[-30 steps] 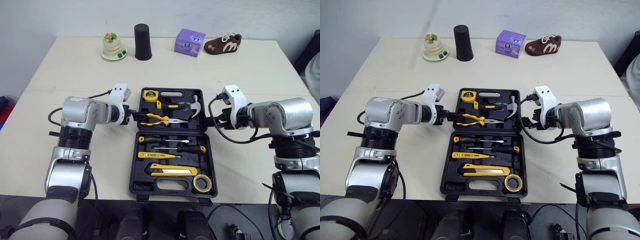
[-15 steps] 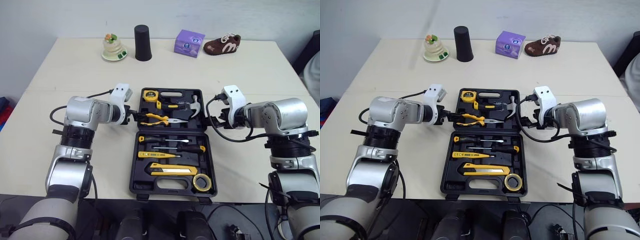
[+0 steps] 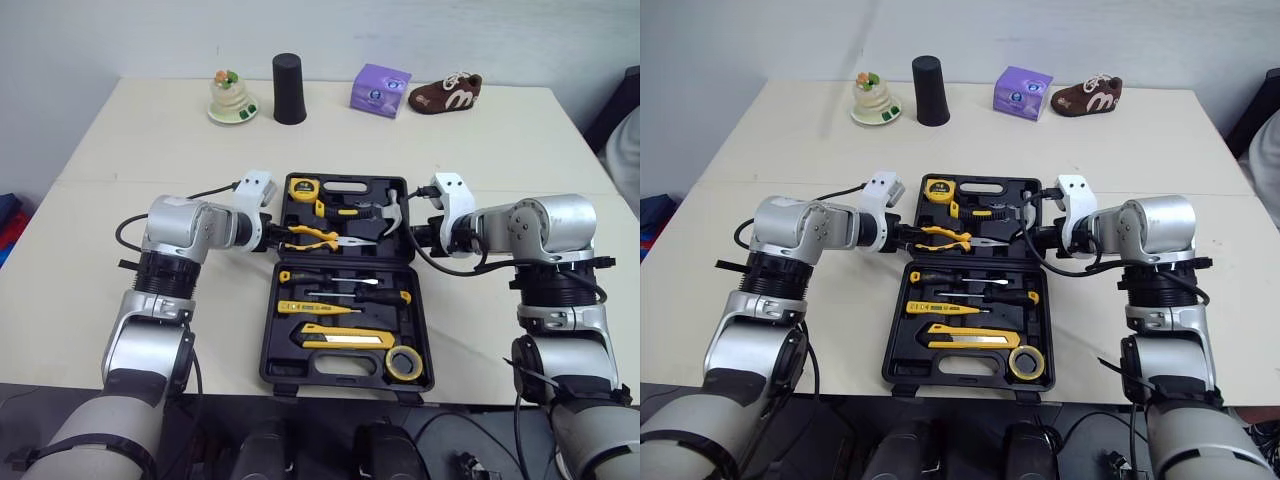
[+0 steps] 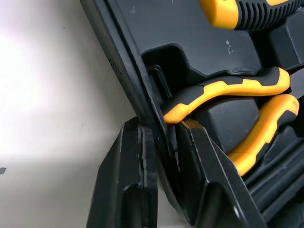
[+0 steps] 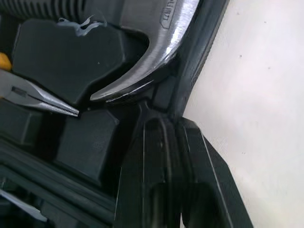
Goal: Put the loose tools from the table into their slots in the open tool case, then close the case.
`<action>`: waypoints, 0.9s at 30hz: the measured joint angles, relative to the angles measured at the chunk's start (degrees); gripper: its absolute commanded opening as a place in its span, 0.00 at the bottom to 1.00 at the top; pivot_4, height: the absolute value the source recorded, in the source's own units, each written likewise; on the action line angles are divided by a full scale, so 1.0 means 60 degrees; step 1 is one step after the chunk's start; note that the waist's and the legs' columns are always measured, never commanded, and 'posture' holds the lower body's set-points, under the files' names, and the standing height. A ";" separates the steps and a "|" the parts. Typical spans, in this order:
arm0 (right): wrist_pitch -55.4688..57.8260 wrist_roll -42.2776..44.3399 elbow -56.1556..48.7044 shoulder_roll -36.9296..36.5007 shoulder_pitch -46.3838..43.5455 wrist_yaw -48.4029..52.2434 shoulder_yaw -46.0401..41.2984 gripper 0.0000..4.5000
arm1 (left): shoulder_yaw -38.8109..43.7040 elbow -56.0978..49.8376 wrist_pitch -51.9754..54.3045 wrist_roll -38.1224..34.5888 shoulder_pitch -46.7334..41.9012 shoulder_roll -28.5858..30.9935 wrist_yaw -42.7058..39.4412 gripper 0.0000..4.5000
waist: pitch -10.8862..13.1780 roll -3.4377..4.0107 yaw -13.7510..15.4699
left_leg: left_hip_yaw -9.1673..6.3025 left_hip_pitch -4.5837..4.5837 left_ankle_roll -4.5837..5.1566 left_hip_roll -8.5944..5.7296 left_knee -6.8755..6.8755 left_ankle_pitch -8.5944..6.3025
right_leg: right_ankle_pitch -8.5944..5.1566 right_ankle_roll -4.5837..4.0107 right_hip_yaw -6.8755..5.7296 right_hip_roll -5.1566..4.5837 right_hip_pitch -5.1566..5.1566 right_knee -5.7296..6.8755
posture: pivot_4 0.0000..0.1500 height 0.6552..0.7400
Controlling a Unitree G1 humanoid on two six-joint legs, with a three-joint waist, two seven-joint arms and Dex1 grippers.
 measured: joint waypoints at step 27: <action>-1.5722 -0.3781 0.0610 -0.0430 0.4111 -0.0835 0.1803 0.00 | 0.0780 -0.1275 -0.9447 0.1278 0.3299 -0.1348 0.1934 0.00 | 0.0000 -0.0009 -0.0224 | 0.0017 -0.0150 0.0013 -0.0006 0.0014 0.0018 | 0.0005 0.0009 -0.0011 -0.0023 -0.0167 0.0027 | 1.00 1.00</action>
